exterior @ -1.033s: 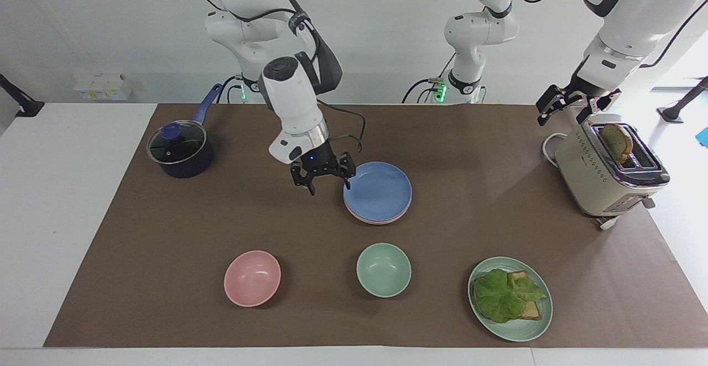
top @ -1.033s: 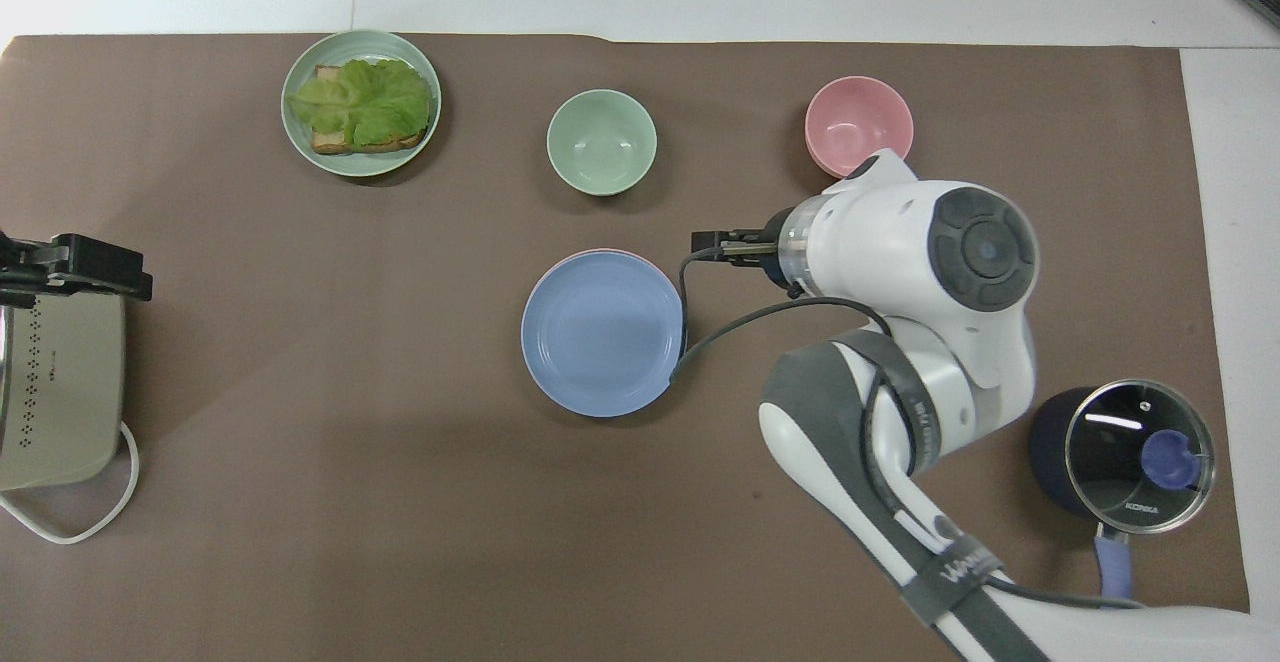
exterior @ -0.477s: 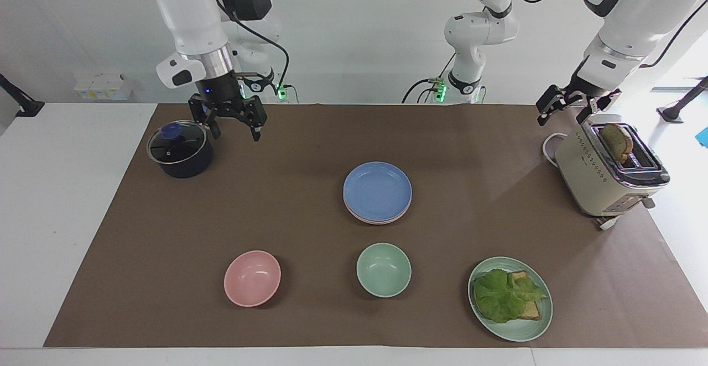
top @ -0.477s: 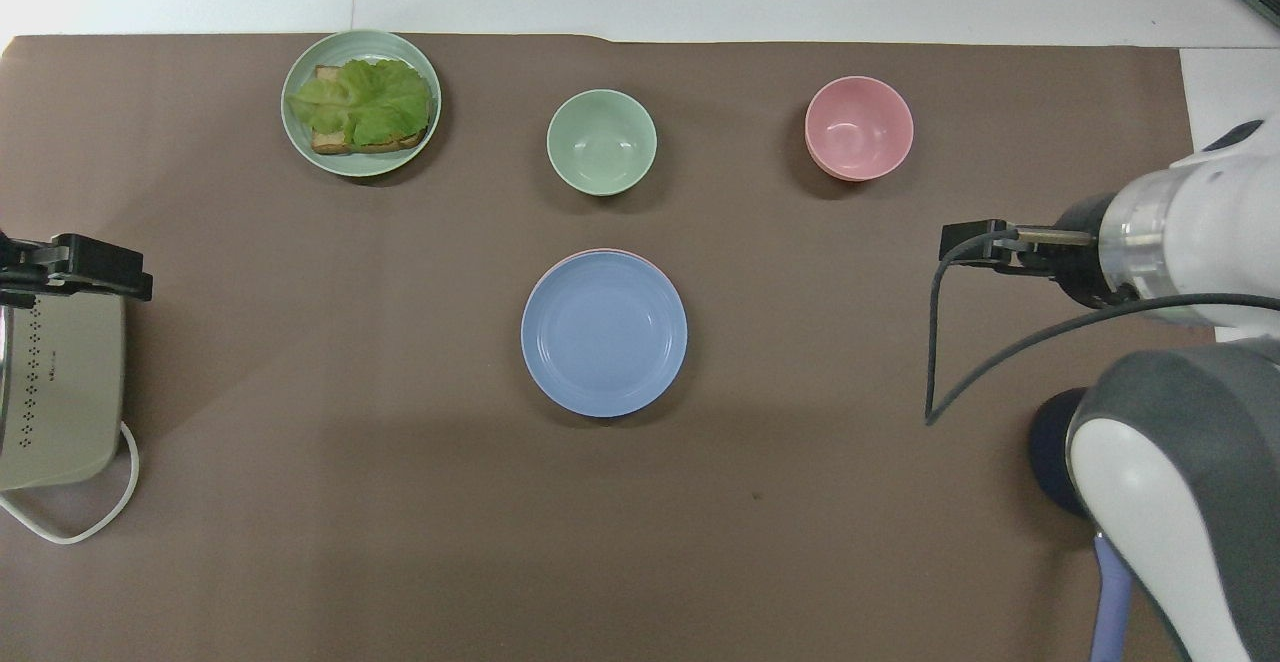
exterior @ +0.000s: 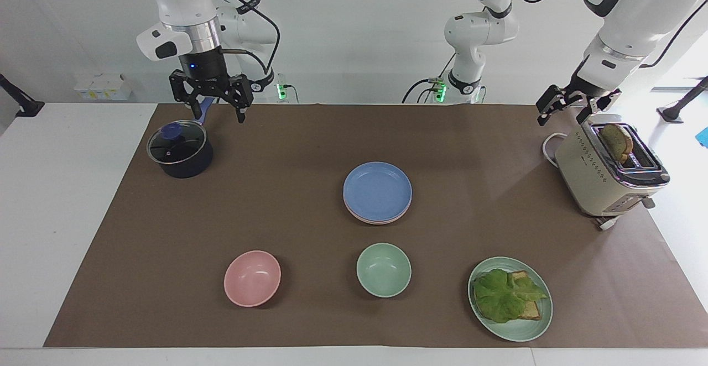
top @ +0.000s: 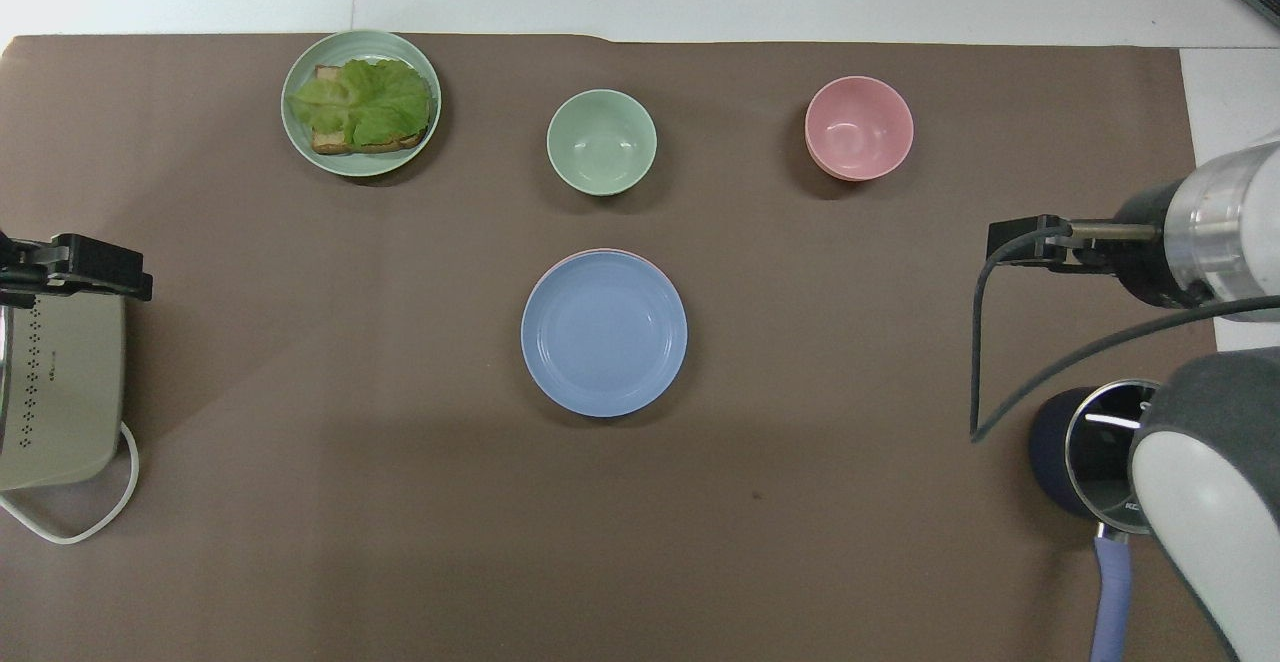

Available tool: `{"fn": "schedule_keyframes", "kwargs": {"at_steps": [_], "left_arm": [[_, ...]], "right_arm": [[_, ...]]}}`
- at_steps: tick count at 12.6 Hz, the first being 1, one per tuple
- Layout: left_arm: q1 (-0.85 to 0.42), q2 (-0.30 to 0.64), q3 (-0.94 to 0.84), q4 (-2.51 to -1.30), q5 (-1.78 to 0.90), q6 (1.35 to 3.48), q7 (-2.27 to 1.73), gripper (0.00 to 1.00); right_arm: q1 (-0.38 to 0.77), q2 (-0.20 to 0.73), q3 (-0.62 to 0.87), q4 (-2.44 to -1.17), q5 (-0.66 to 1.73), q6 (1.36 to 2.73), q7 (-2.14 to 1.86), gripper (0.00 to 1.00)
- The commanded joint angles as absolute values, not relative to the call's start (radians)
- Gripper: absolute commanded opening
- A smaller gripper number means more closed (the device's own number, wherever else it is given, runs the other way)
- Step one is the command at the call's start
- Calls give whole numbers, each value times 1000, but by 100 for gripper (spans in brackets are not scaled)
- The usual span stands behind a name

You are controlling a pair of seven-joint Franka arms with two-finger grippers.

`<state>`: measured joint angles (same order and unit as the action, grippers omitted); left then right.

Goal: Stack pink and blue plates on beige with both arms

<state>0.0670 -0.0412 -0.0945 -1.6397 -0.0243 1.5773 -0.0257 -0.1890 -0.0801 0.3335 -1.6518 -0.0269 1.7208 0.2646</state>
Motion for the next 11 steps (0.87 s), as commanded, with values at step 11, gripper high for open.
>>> {"fn": "schedule_keyframes", "kwargs": {"at_steps": [11], "left_arm": [[77,-41,-101,-1626,-12,1559,-15,100]], "right_arm": [[115,15,-15,-1440,-26,1471,212,100]]}}
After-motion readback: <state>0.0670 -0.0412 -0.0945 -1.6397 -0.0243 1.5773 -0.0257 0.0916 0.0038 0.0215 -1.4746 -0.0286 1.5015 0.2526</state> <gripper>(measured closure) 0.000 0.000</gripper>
